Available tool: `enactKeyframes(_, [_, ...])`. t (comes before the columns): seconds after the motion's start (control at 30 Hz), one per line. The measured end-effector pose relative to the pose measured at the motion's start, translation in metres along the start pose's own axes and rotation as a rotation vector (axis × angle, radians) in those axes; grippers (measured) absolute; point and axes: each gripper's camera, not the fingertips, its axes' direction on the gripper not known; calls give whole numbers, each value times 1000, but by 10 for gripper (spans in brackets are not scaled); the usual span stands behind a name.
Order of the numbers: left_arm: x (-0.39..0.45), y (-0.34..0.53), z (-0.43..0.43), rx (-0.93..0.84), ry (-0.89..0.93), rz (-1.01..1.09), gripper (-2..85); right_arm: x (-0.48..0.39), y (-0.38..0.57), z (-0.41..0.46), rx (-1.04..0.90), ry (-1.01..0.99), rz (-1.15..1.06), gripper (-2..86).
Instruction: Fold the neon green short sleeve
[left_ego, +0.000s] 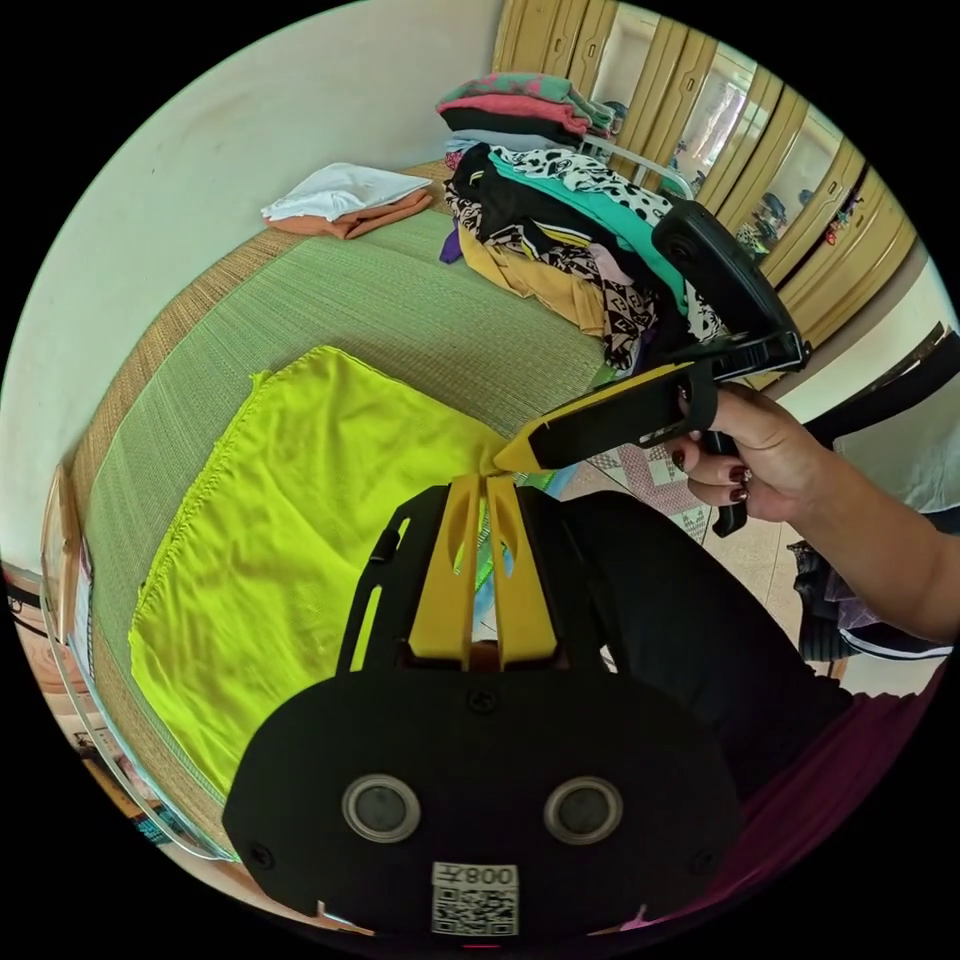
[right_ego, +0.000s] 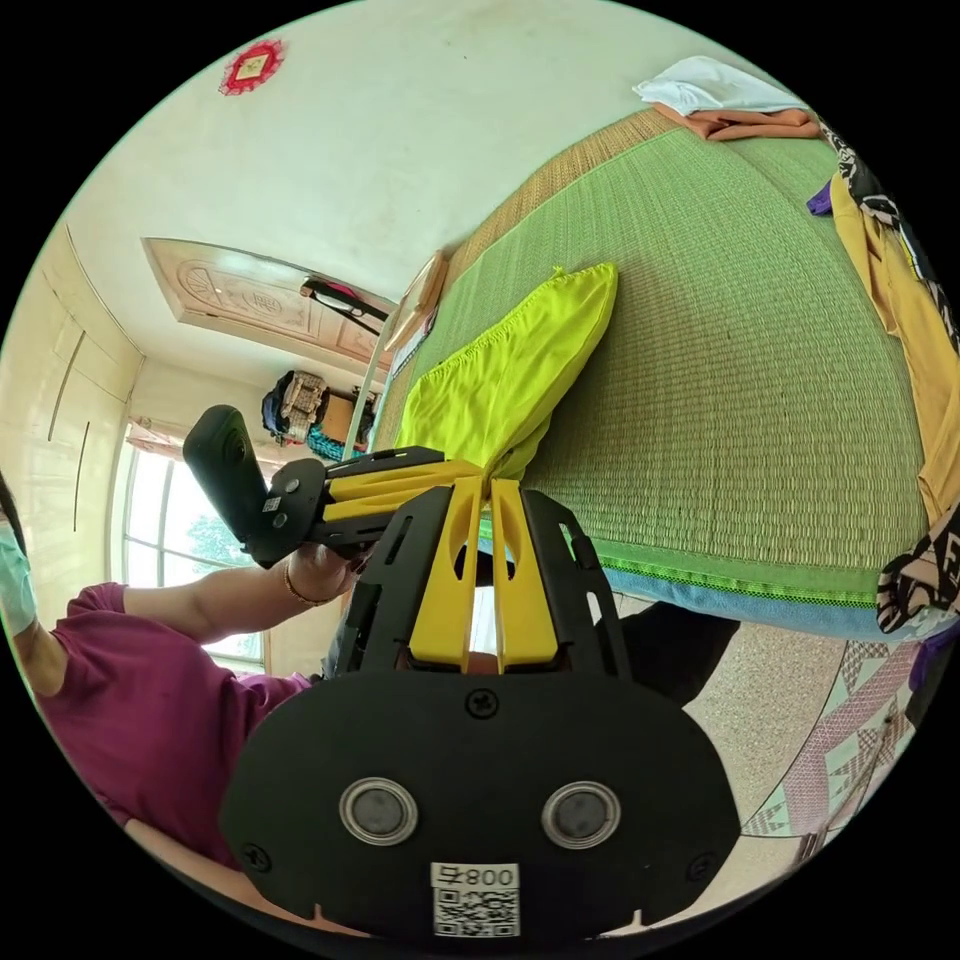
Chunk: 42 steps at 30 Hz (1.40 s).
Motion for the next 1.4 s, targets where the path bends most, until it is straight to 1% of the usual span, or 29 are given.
enactKeyframes(0.1, [-6, -3, 8, 13, 28, -23, 11, 4, -5, -7, 5, -26, 3, 14])
enactKeyframes(0.23, [-23, -3, 14, 54, 77, -118, 7, 11, -12, -22, 47, -52, 19, 15])
enactKeyframes(0.37, [-43, 0, 23, 76, 143, -201, 7, 34, -20, -38, 103, -40, 104, 25])
enactKeyframes(0.5, [-50, -2, 30, 82, 163, -216, 6, 64, -38, -43, 139, -137, 179, 64])
enactKeyframes(0.63, [-55, -8, 38, 81, 182, -217, 6, 85, -60, -43, 162, -187, 233, 82])
enactKeyframes(1.07, [-71, -28, 54, 74, 266, -209, 6, 143, -171, -40, 117, -186, 342, 106])
enactKeyframes(1.4, [-89, -38, 52, 80, 329, -228, 6, 143, -251, -24, 28, -163, 264, 94])
